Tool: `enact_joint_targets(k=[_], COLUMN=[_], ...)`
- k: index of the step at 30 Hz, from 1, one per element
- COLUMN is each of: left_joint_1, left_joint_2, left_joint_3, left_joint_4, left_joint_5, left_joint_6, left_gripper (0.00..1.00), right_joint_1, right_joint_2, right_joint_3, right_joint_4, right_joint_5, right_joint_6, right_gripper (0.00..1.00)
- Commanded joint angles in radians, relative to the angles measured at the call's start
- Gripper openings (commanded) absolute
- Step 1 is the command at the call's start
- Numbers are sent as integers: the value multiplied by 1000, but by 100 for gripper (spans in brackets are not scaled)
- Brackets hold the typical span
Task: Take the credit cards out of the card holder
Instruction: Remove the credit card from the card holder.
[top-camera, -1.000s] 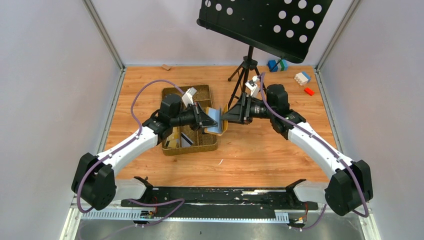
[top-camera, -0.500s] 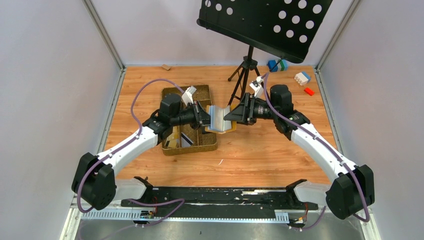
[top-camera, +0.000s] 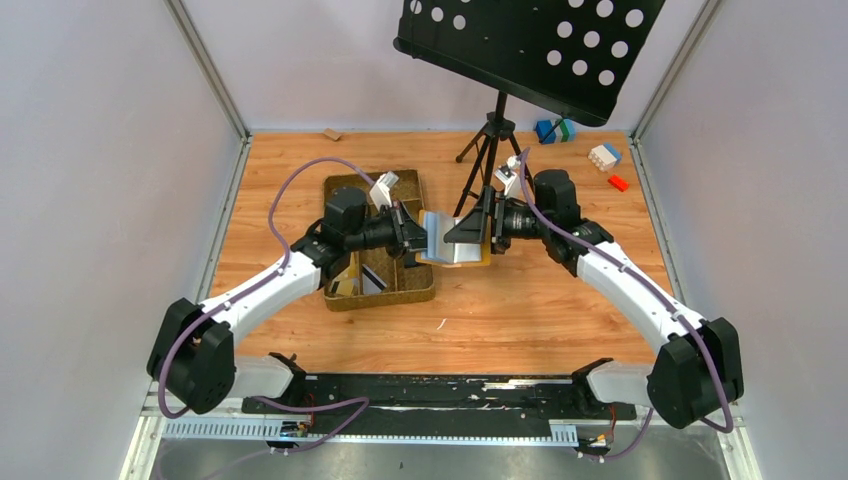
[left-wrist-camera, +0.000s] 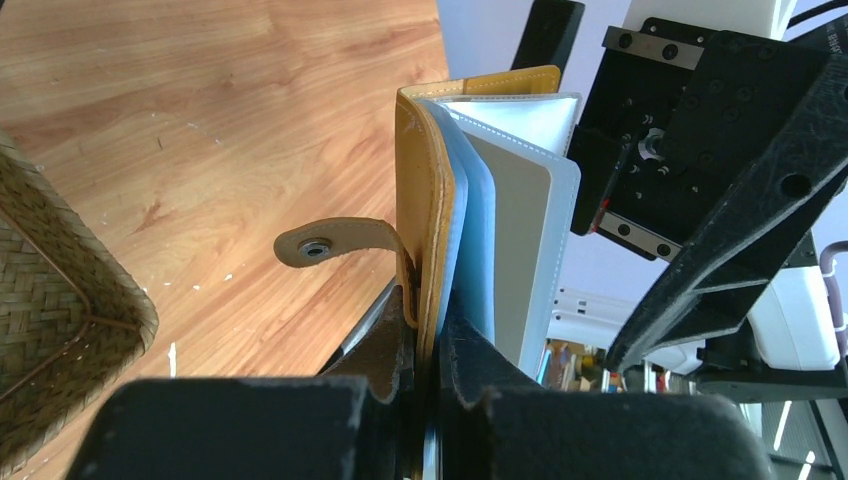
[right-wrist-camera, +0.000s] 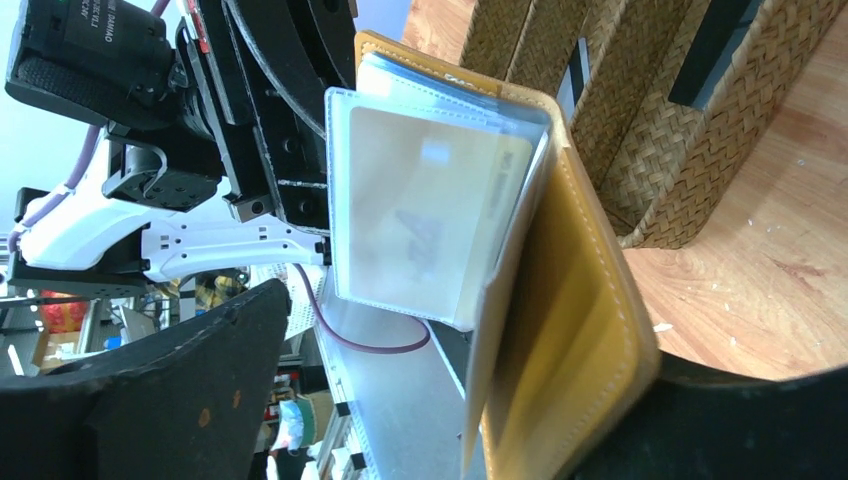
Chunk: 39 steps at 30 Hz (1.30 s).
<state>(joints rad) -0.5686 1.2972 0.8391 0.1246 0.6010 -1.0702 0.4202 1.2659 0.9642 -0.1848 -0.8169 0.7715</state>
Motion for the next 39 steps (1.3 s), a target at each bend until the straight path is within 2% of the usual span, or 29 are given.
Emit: enact_joint_targets(k=[1, 3, 11, 20, 25, 33, 35, 39], left_joint_1=[-8, -10, -30, -33, -33, -31, -30, -29], left_joint_2=[7, 10, 32, 43, 45, 35, 33, 26], left_joint_3=[46, 47, 75, 77, 77, 64, 60, 41], left_joint_4=[43, 43, 64, 61, 69, 73, 81, 114], left_joint_5=[21, 20, 38, 36, 40, 29, 30, 33], left_joint_6=[5, 7, 14, 13, 5, -4, -10, -27], left_gripper=[0, 0, 0, 1, 8, 8, 8, 8], right_joint_1=[1, 4, 13, -2, -14, -50, -61, -74], right_joint_2=[11, 14, 48, 29, 24, -16, -26, -43], right_joint_3=[47, 48, 75, 79, 75, 46, 38, 26], right_joint_4=[36, 46, 3, -64, -66, -70, -70, -70], right_joint_5=[-28, -31, -28, 3, -5, -10, -10, -13], right_joint_6=[-6, -2, -22, -52, -53, -41, -36, -32], right_gripper=[90, 94, 95, 74, 61, 59, 50, 19])
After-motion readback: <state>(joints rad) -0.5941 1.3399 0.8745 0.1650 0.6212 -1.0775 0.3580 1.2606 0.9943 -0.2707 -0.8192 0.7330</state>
